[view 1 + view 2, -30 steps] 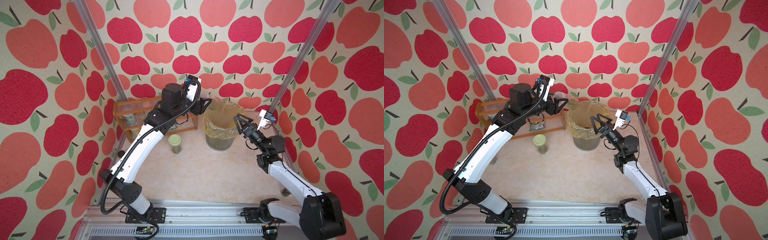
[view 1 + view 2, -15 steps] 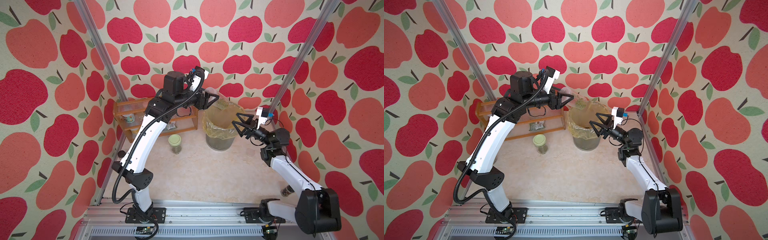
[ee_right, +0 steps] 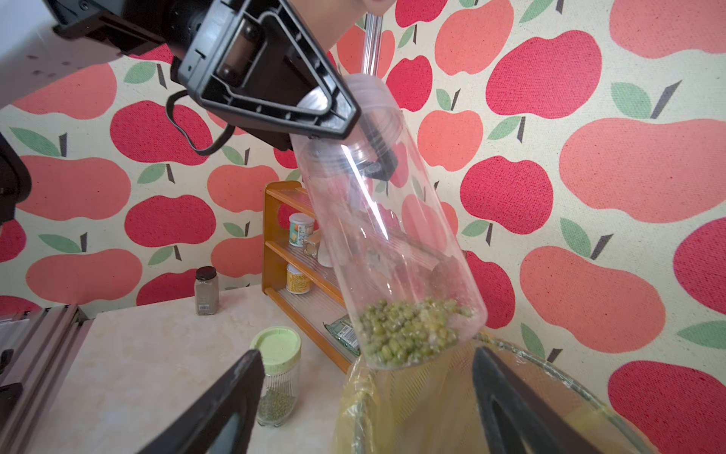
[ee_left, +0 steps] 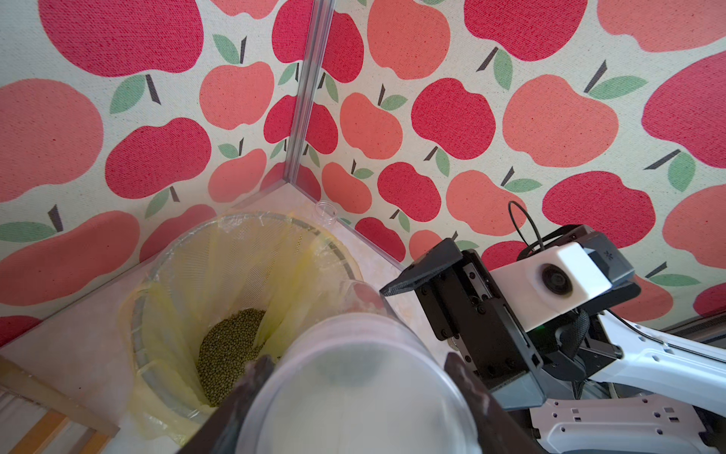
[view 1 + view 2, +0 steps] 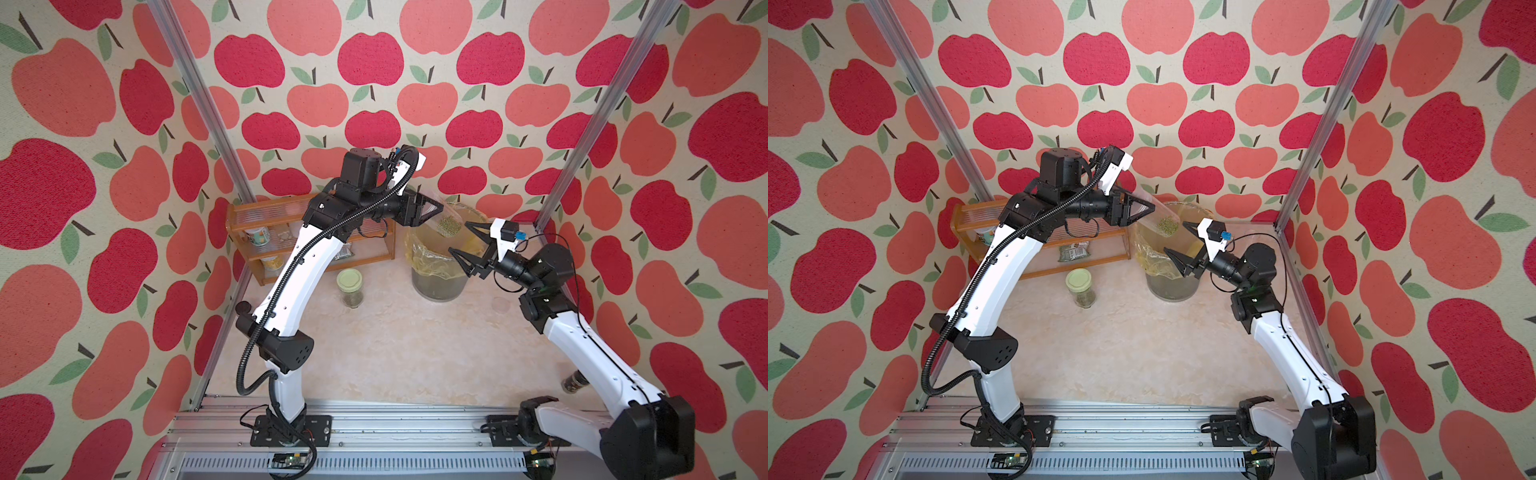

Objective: Empty moldy mung beans from jars
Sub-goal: Pick up the jar from the center of the board.

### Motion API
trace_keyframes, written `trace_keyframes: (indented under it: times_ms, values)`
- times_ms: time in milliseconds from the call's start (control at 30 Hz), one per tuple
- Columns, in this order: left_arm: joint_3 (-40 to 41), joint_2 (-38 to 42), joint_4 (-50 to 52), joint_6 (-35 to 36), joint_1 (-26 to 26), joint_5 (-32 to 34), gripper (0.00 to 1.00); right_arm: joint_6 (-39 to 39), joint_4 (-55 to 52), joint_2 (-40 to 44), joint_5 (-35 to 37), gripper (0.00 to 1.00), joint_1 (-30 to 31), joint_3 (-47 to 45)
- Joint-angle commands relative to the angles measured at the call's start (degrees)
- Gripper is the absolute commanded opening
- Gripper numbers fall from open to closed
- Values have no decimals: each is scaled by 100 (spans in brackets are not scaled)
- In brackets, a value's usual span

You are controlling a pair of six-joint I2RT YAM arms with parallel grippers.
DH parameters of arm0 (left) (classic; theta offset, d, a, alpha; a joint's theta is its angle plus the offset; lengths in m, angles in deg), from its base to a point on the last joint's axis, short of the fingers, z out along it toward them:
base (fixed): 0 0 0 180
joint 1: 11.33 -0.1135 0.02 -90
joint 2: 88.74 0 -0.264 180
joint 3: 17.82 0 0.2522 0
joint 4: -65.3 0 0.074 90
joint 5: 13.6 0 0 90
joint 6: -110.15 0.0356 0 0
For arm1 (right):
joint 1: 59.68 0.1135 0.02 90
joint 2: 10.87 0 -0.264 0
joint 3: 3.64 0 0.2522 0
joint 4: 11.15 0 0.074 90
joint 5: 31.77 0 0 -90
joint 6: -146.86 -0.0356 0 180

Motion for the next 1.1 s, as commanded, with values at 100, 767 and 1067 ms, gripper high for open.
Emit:
trace_keyframes:
  times_ms: [100,767,1067]
  values:
    - [-162,54,-60,-510,-34,-569,40,563,47,202,338,92,39,-74]
    - [-304,-143,-118,-847,-104,-1238,38,-501,2388,-683,182,93,48,-82]
    - [-295,-241,-96,-829,-104,-1301,38,-691,2633,-922,162,92,151,160]
